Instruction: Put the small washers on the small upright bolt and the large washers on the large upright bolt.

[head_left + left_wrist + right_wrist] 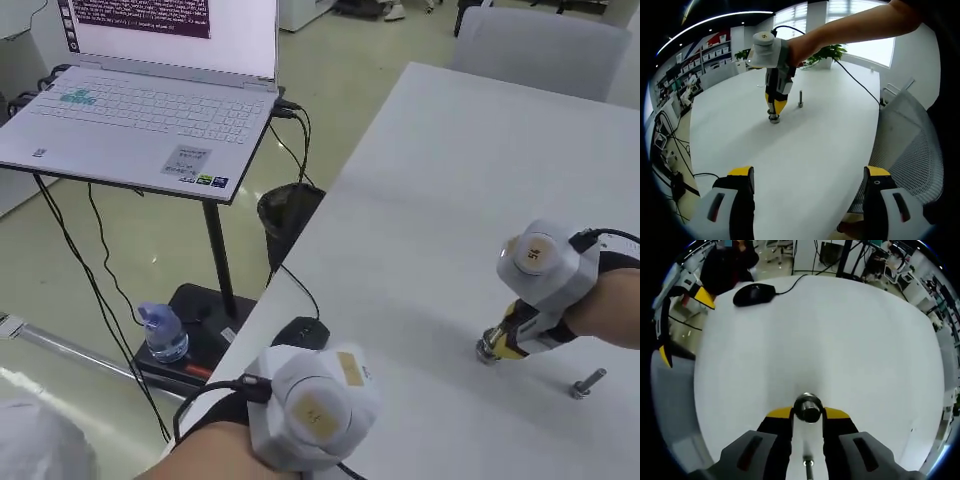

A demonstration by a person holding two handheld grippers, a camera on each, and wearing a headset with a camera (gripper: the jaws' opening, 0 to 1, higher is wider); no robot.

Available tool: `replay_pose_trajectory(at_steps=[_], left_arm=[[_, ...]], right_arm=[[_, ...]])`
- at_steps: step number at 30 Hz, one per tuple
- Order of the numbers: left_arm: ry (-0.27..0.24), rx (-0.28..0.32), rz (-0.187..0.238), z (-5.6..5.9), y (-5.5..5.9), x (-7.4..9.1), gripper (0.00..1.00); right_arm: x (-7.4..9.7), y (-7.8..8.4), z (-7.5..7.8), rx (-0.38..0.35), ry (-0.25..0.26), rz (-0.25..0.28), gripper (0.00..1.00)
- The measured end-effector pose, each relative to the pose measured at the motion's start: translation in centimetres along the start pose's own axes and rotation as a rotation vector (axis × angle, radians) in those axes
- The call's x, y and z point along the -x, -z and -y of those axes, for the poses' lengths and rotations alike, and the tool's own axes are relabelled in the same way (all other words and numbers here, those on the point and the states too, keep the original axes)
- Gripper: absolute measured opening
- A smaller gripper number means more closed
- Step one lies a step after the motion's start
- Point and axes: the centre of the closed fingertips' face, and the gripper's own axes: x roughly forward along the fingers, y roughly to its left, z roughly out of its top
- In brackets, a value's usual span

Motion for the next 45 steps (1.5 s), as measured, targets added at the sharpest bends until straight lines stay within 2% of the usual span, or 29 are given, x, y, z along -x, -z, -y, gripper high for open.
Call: replay_pose_trajectory(at_steps=[13, 36, 45], left_arm=[[0.006, 0.008, -0.007, 0.3, 0.5, 0.0, 0.89], [0.012, 0.004, -0.012, 0.8, 0.4, -0.1, 0.89], [0.011, 0.004, -0.02, 0.9, 0.5, -0.1, 0.88]], right_arm=[[-1.4, 0.5, -0.3, -0.012, -0.004, -0.017, 0.23], [-1.7, 0.5, -0.4, -0.025, -0.004, -0.02, 0.25], [-1.4, 0.4, -0.2, -0.029, 0.002, -0.003, 0.31]])
